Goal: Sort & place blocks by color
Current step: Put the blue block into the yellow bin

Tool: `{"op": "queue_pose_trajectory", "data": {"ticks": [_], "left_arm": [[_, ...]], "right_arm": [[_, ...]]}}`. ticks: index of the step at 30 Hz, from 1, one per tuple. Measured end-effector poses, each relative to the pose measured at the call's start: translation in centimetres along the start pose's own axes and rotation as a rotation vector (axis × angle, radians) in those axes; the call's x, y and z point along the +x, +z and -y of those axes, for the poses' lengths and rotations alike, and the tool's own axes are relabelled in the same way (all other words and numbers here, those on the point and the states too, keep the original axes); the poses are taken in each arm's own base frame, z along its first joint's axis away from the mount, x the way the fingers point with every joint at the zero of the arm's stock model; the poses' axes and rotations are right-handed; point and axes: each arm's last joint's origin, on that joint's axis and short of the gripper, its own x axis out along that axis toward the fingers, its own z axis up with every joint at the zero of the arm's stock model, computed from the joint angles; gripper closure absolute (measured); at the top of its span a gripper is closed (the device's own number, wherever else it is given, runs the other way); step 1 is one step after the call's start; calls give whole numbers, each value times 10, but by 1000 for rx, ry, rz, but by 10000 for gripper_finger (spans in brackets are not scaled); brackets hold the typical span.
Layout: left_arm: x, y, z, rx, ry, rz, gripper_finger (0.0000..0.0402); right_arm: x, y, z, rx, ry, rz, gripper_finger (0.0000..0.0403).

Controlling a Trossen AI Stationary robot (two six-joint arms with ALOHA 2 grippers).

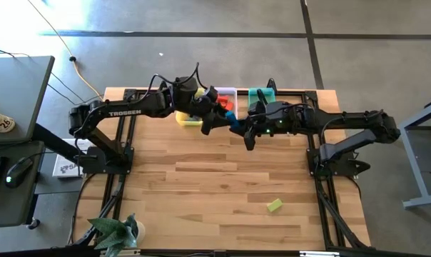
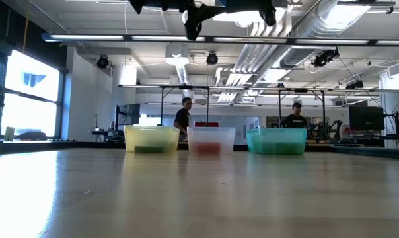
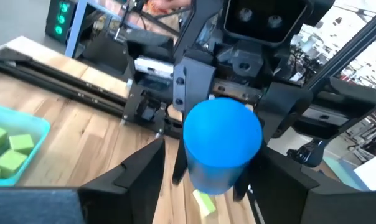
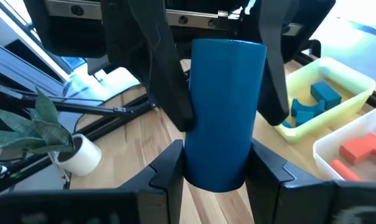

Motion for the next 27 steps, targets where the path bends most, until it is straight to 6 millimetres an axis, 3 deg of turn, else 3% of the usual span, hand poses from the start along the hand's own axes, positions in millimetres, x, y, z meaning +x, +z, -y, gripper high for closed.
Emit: {"op": "queue_pose_trajectory", "data": {"ticks": [4, 11, 15, 22, 27], "left_arm": [[0, 4, 2, 26, -15, 41, 220], [0, 6, 3, 78, -28, 62, 294], [0, 7, 3, 91, -28, 63, 296], [-1, 0, -2, 168, 7, -4, 296], [-7, -5, -17, 160, 81, -80, 296]], "right_arm": [[0, 2, -1, 3, 3, 20, 298], [0, 5, 4, 23, -3, 32, 298], [1, 5, 5, 25, -7, 33, 295], [1, 3, 6, 47, -15, 12, 197], [0, -7, 9, 82, -13, -107, 175]]}}
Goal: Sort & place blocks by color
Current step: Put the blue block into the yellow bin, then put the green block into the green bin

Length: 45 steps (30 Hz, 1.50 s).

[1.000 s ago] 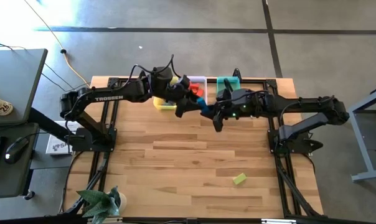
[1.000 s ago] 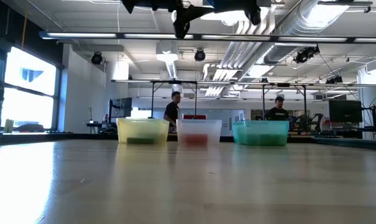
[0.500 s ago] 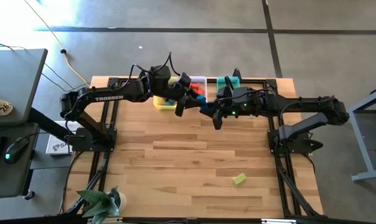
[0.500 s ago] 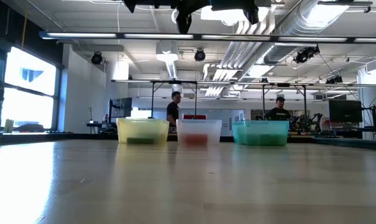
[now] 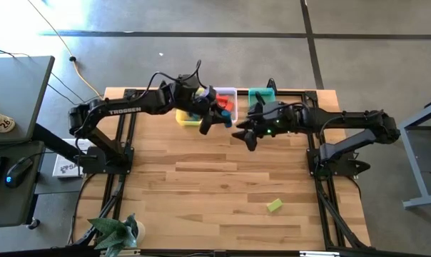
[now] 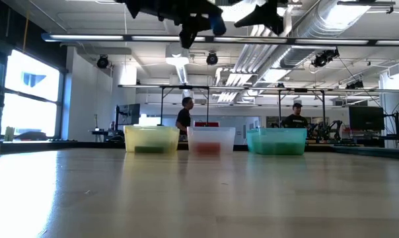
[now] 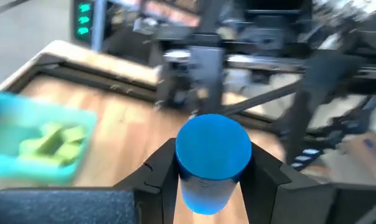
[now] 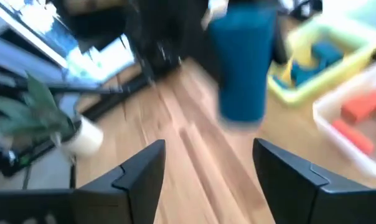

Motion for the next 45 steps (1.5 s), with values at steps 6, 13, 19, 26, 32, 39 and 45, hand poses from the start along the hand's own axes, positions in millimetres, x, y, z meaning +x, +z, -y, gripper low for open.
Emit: {"op": "queue_pose_trajectory", "data": {"ticks": [6, 13, 19, 26, 32, 39, 45], "left_arm": [[-9, -12, -22, 36, 295, -110, 296], [-27, -30, -48, 33, 674, -321, 296], [-43, -38, -66, -50, 834, -405, 296], [-38, -57, -93, -136, 874, -504, 296], [-24, -76, -109, -181, 902, -583, 281], [-17, -83, -115, -194, 905, -607, 227], [-17, -84, -115, -193, 907, -609, 207]], "right_arm": [[-1, -16, 5, 27, -35, -173, 173], [-7, -36, 8, 29, -106, -372, 172], [-9, -40, 9, 23, -122, -408, 171], [-8, -46, 12, -11, -148, -479, 171], [3, -58, 12, -40, -111, -630, 171], [17, -81, 4, -211, -68, -810, 171], [21, -102, -2, -315, -61, -976, 171]]}}
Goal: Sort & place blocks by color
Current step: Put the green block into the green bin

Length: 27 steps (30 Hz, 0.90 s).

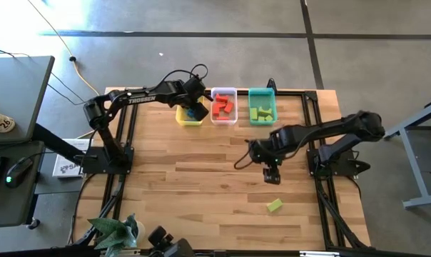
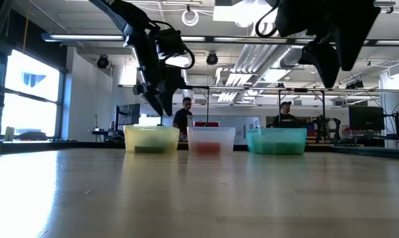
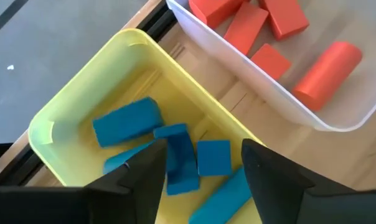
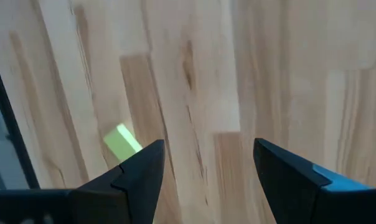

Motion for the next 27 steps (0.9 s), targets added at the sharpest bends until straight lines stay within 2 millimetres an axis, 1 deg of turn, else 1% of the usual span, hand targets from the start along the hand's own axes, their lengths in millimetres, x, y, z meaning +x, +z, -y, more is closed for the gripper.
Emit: {"op": "queue_pose_trajectory", "data": {"ticks": [5, 9, 12, 16, 23, 27], "left_arm": [[-1, 0, 1, -15, -17, 0, 198], [-9, 4, 5, -16, -101, 10, 199], [-22, 14, 11, -8, -173, 46, 199], [-41, 30, 21, 4, -210, 114, 199], [-77, 53, 40, 34, -265, 243, 199], [-95, 62, 49, 48, -292, 310, 199]], "right_arm": [[12, -2, -15, -137, 4, -54, 171], [23, -6, -32, -257, 6, -97, 171], [31, -10, -45, -334, 7, -125, 171], [39, -17, -63, -403, -3, -139, 171], [57, -27, -97, -437, 3, -114, 171], [73, -36, -110, -433, -5, -131, 171]]}}
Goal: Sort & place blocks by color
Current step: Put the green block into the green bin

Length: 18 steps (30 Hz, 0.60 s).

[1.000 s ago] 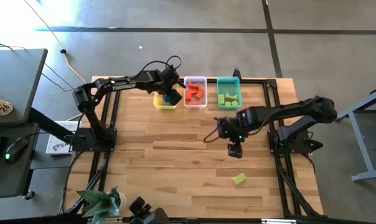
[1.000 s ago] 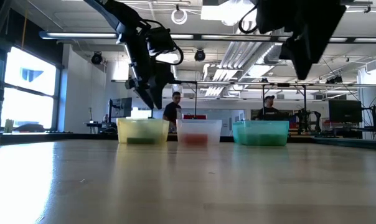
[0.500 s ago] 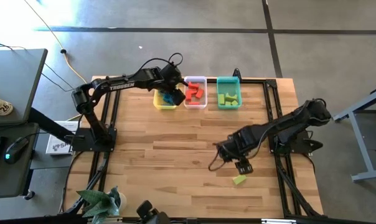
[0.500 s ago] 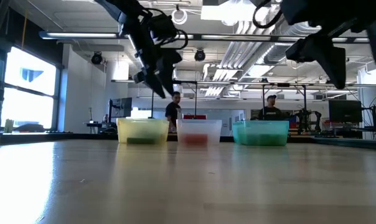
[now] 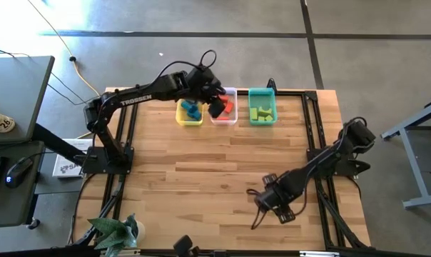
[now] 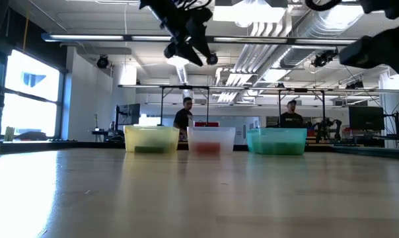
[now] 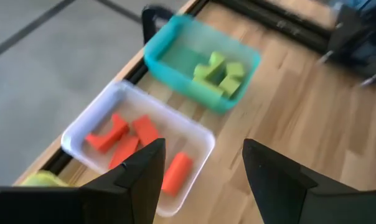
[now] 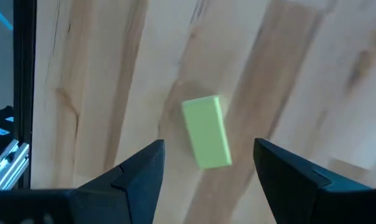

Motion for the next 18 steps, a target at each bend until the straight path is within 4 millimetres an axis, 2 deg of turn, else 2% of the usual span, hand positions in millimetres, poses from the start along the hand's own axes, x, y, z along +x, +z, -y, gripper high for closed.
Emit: {"op": "queue_pose_trajectory", "data": {"ticks": [6, 18], "left_arm": [[-10, 11, 10, 14, -23, 58, 199], [-11, 13, 11, 15, -25, 62, 197]], "right_arm": [[25, -11, -10, 32, -71, -19, 171], [58, -28, -8, 60, -60, 3, 171]]}}
